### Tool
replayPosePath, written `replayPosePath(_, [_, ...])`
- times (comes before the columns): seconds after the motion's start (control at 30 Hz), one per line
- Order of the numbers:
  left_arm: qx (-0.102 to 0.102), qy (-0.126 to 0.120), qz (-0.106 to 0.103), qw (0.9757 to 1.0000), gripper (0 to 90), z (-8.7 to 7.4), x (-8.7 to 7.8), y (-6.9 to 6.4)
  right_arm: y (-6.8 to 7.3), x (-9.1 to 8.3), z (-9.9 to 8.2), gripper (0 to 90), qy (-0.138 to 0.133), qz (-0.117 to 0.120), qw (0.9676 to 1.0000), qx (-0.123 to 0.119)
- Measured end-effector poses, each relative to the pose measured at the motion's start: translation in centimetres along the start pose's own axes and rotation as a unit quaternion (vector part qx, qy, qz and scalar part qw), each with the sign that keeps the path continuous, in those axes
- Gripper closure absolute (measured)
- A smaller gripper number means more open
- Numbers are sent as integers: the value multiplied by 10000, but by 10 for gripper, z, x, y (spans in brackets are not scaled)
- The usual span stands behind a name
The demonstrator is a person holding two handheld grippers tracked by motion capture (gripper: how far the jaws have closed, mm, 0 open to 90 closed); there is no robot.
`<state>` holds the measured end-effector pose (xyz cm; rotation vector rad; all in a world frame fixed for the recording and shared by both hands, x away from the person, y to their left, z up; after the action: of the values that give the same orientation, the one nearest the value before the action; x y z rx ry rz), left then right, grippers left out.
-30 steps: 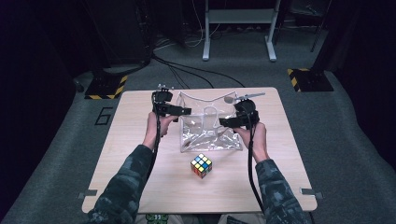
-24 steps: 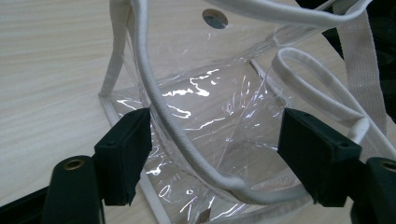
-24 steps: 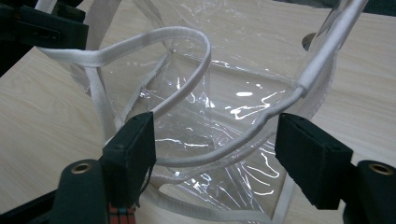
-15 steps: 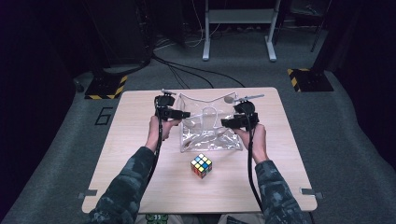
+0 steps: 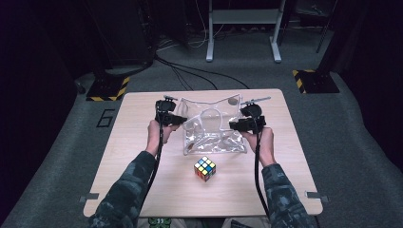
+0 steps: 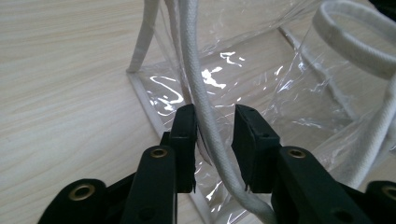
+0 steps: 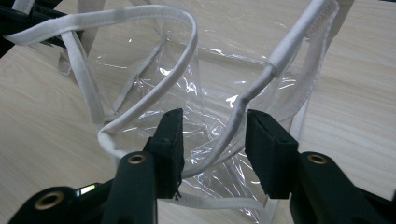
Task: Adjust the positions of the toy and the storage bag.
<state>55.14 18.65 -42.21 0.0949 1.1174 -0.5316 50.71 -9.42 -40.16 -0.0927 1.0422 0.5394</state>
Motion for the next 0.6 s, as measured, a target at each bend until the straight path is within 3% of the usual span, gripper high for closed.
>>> replayPosePath(0.13, [78,59,138,9999,756,0,-1,-1,1,-1,-1,676,76,-173,9998,-68])
replayPosePath(0.27, [187,50,287,9994,814,0,-2,-3,-2,-3,-1,806,65,-391,9992,-80])
replayPosePath(0.43, [243,36,416,9988,865,-1,-5,0,-6,-7,-1,871,8,-555,9984,-100])
replayPosePath(0.6, [278,45,427,9987,883,-2,-8,5,-10,-13,-2,877,0,-743,9972,-129])
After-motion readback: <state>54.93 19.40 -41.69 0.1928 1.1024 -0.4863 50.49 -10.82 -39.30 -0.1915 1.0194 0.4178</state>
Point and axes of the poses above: each handheld gripper's, and its own axes: x roughly forward along the jaws, z roughly out of its top, y roughly to its left, the point moved 3 cm from there along x, roughly forward along the jaws, and after that the axes turned 13 degrees about y, right-handed, at the moved point
